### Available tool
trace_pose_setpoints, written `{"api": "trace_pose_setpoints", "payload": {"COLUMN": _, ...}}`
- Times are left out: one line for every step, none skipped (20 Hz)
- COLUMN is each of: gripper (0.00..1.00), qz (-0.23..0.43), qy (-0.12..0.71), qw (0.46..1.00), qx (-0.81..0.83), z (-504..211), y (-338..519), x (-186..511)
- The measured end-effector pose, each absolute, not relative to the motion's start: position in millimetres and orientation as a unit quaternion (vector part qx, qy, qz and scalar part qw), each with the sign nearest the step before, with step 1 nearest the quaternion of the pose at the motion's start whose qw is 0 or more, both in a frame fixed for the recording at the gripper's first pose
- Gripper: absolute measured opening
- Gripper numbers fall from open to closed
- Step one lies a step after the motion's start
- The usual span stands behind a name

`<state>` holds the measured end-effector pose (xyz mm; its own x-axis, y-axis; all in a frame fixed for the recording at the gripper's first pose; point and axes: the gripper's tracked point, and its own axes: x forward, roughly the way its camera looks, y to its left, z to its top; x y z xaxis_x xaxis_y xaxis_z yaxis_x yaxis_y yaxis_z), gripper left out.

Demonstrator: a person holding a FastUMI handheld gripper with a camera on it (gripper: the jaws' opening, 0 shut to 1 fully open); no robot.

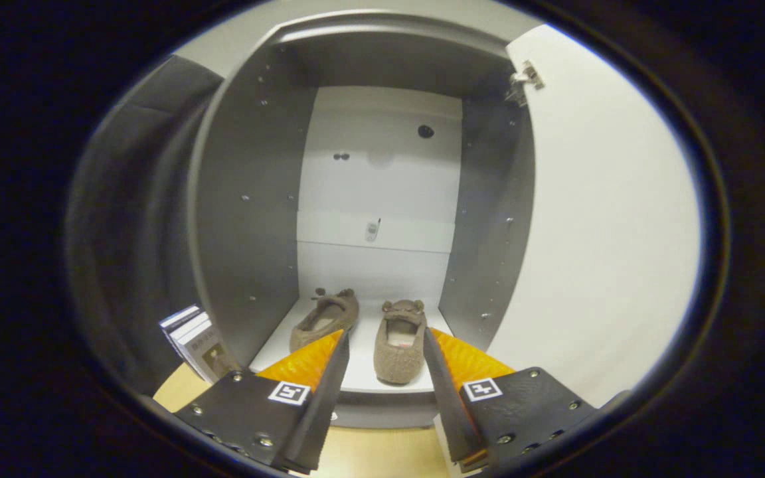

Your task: Open the shoe cabinet door, grab the shoes and put them into the shoe cabinet, then close the shoe cabinet door.

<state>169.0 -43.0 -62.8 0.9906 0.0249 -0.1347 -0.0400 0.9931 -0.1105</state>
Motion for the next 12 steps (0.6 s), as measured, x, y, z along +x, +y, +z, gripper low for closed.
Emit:
{"api": "trace_pose_setpoints", "payload": {"gripper": 0.69, "qz": 0.023, "qy": 0.058, "qw": 0.997, "qx": -0.054, "z": -57, "y": -42, "x": 154}}
{"api": "trace_pose_setpoints", "payload": {"gripper": 0.69, "qz": 0.028, "qy": 0.051, "qw": 0.997, "qx": -0.053, "z": -53, "y": -43, "x": 138}}
{"api": "trace_pose_setpoints", "payload": {"gripper": 0.69, "qz": 0.029, "qy": 0.046, "qw": 0.997, "qx": -0.053, "z": -50, "y": -44, "x": 124}}
{"api": "trace_pose_setpoints", "payload": {"gripper": 0.69, "qz": 0.028, "qy": 0.042, "qw": 0.997, "qx": -0.054, "z": -47, "y": -46, "x": 110}}
{"api": "trace_pose_setpoints", "payload": {"gripper": 0.73, "qz": 0.027, "qy": 0.039, "qw": 0.997, "qx": -0.055, "z": -43, "y": -49, "x": 95}}
{"api": "trace_pose_setpoints", "payload": {"gripper": 0.76, "qz": 0.024, "qy": 0.034, "qw": 0.998, "qx": -0.052, "z": -38, "y": -51, "x": 79}}
{"api": "trace_pose_setpoints", "payload": {"gripper": 0.79, "qz": 0.021, "qy": 0.024, "qw": 0.998, "qx": -0.047, "z": -31, "y": -53, "x": 63}}
{"api": "trace_pose_setpoints", "payload": {"gripper": 0.83, "qz": 0.016, "qy": 0.014, "qw": 0.999, "qx": -0.041, "z": -27, "y": -53, "x": 44}}
{"api": "trace_pose_setpoints", "payload": {"gripper": 0.86, "qz": 0.01, "qy": 0.005, "qw": 0.999, "qx": -0.033, "z": -21, "y": -56, "x": 31}}
{"api": "trace_pose_setpoints", "payload": {"gripper": 0.89, "qz": 0.002, "qy": -0.002, "qw": 1.0, "qx": -0.026, "z": -16, "y": -60, "x": 18}}
{"api": "trace_pose_setpoints", "payload": {"gripper": 0.93, "qz": -0.009, "qy": -0.006, "qw": 1.0, "qx": -0.018, "z": -13, "y": -66, "x": 6}}
{"api": "trace_pose_setpoints", "payload": {"gripper": 0.96, "qz": -0.019, "qy": -0.006, "qw": 1.0, "qx": -0.011, "z": -12, "y": -72, "x": -10}}
